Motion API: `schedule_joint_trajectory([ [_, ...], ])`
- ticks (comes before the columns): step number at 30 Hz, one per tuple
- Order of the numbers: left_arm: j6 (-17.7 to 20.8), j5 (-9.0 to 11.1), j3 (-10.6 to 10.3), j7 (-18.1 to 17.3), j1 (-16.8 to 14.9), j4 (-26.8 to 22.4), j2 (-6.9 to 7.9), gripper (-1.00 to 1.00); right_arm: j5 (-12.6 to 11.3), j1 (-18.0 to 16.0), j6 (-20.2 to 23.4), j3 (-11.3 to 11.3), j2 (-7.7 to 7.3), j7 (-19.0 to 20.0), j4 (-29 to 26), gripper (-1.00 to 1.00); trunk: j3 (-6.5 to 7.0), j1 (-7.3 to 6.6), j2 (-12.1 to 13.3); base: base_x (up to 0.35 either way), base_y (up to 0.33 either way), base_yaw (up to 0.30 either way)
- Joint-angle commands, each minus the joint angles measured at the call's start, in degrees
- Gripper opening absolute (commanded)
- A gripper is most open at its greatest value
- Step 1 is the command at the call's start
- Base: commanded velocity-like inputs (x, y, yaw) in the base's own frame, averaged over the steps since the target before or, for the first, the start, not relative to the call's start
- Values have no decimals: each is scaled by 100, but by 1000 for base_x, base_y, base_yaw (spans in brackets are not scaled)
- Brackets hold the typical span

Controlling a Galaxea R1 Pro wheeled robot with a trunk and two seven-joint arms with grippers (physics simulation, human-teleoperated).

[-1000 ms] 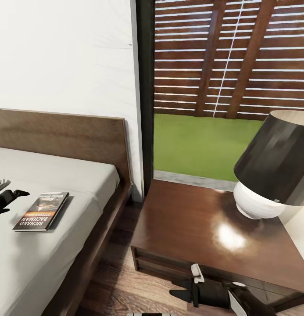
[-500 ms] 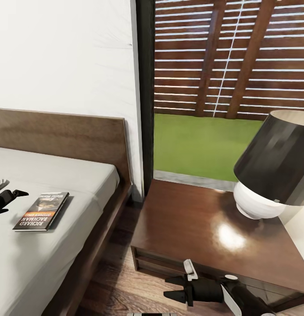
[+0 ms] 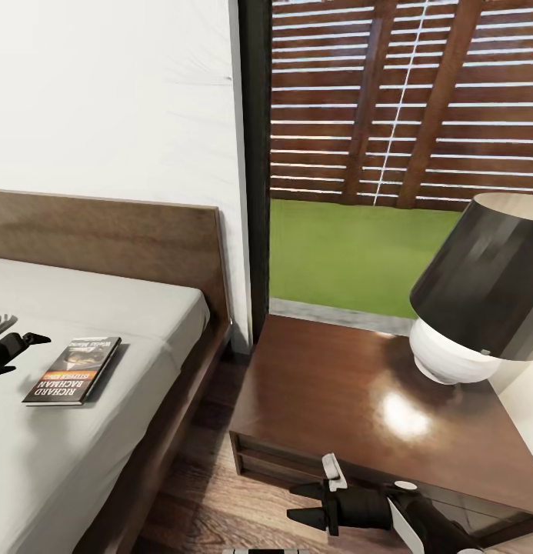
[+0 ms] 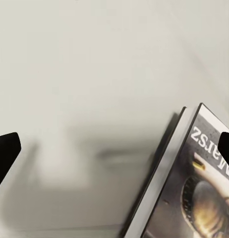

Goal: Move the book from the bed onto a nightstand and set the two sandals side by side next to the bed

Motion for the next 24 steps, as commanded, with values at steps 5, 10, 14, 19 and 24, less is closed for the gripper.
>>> schedule_joint_trajectory([
  [5,30,-45,34,-38,-5,3,-5,100,-59,-4,63,28,-8,3,-3,100,-5,-1,-2,0,0,0],
  [10,29,-43,37,-38,-5,2,-5,100,-59,-4,68,16,-8,3,-3,100,-5,-1,-2,0,0,0],
  [14,29,-43,39,-38,-5,2,-6,100,-59,-4,70,7,-8,3,-3,100,-5,-1,-2,0,0,0],
  [19,29,-43,40,-41,-5,3,-6,100,-59,-4,70,3,-8,3,0,100,-5,-1,-2,0,0,0],
  [24,29,-38,40,-46,-5,4,-10,100,-62,-4,71,0,-8,3,4,100,-5,-1,-2,0,0,0],
])
